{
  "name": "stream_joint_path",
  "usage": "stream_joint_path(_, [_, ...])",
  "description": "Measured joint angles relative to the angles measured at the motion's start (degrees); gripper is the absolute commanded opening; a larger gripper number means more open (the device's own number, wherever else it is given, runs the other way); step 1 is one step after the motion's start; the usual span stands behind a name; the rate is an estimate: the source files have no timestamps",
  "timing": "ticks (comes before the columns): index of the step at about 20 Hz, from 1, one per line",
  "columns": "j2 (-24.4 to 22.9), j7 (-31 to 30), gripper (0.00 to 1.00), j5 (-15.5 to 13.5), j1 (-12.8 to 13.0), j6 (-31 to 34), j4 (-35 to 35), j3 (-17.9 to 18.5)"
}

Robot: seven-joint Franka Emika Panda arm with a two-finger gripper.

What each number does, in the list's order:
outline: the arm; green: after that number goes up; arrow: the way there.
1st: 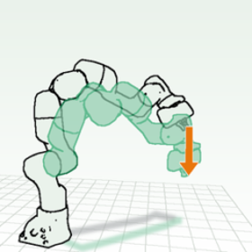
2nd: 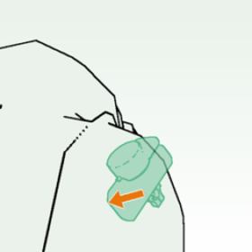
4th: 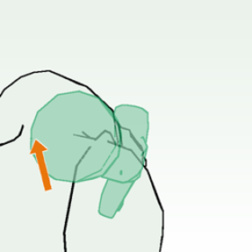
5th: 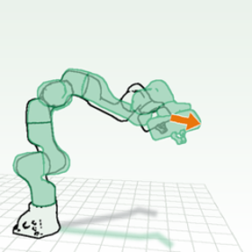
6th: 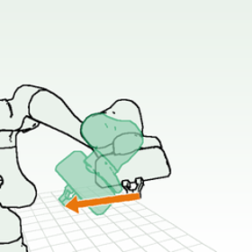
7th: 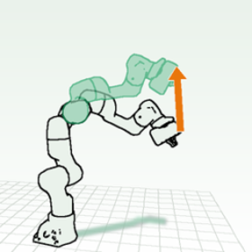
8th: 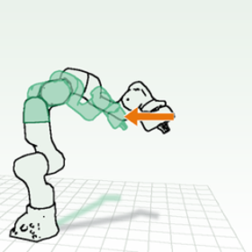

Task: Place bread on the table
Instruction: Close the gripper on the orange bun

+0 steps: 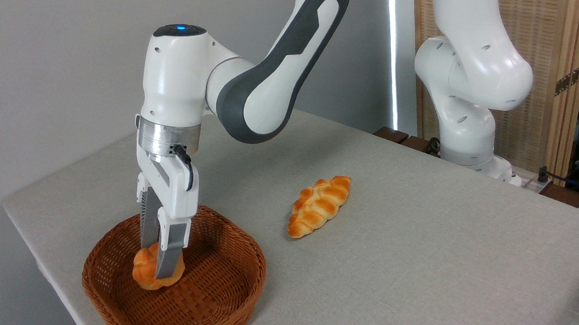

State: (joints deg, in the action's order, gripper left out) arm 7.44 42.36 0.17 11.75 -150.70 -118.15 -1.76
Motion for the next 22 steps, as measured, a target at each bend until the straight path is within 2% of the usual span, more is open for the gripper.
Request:
stream_joint_path(3, [0.2,0.0,0.43,0.0,0.1,0.0,0.0,-0.2])
stream_joint_path(22, [0.2,0.0,0.42,0.0,0.1,0.0,0.0,-0.2])
